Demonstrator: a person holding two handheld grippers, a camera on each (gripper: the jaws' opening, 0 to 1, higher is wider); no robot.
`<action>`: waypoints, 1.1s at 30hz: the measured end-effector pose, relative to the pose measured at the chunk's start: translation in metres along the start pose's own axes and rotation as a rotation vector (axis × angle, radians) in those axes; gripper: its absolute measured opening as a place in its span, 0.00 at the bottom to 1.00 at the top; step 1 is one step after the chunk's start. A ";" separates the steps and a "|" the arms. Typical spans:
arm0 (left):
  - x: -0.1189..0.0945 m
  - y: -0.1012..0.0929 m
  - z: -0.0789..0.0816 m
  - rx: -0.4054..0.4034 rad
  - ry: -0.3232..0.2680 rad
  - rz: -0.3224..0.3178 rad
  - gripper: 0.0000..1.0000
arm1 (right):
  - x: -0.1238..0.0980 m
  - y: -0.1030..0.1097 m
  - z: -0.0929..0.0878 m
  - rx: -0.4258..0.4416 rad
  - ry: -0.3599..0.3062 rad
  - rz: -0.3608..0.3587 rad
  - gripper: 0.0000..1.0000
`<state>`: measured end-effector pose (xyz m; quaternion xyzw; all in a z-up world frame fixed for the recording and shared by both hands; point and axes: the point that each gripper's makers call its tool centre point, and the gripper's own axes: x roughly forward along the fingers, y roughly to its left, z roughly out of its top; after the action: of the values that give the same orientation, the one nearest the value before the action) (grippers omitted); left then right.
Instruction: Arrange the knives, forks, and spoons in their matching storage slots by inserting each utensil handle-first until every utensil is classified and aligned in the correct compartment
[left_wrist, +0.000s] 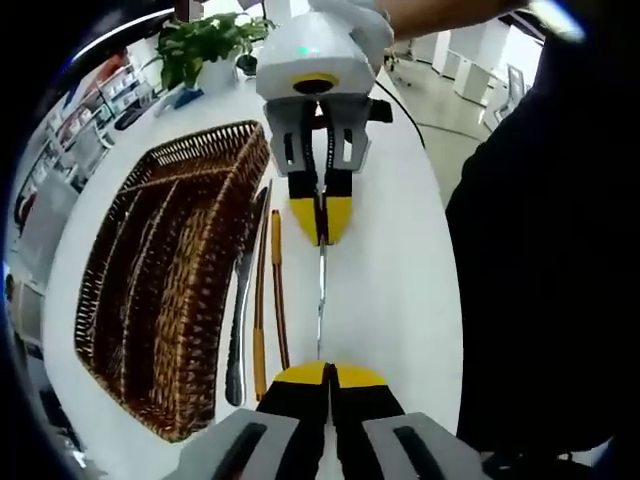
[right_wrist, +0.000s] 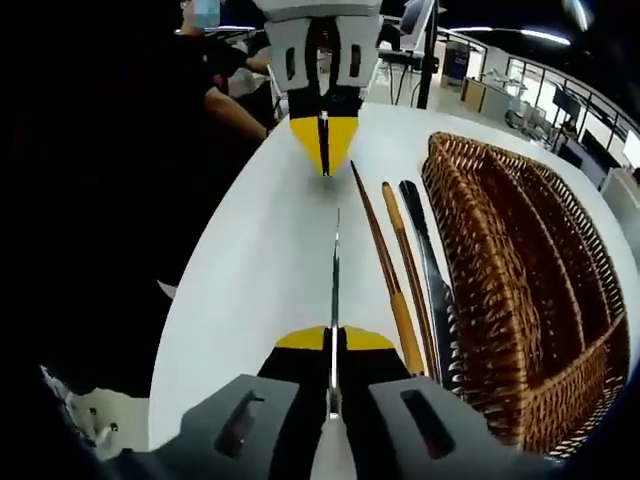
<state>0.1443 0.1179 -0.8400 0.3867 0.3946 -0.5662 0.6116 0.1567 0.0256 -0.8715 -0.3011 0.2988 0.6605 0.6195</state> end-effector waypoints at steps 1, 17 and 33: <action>0.001 0.000 -0.001 -0.016 -0.004 -0.002 0.02 | 0.000 0.001 0.001 -0.025 -0.001 0.004 0.00; -0.018 0.017 -0.004 -0.195 -0.120 0.104 0.38 | -0.012 0.004 0.005 0.012 0.052 -0.047 0.00; -0.081 0.054 -0.005 -0.580 -0.410 0.327 1.00 | -0.071 -0.004 0.041 -0.098 0.038 -0.248 0.00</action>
<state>0.1945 0.1568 -0.7661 0.1346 0.3410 -0.3916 0.8439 0.1636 0.0120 -0.7906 -0.3781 0.2382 0.5869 0.6751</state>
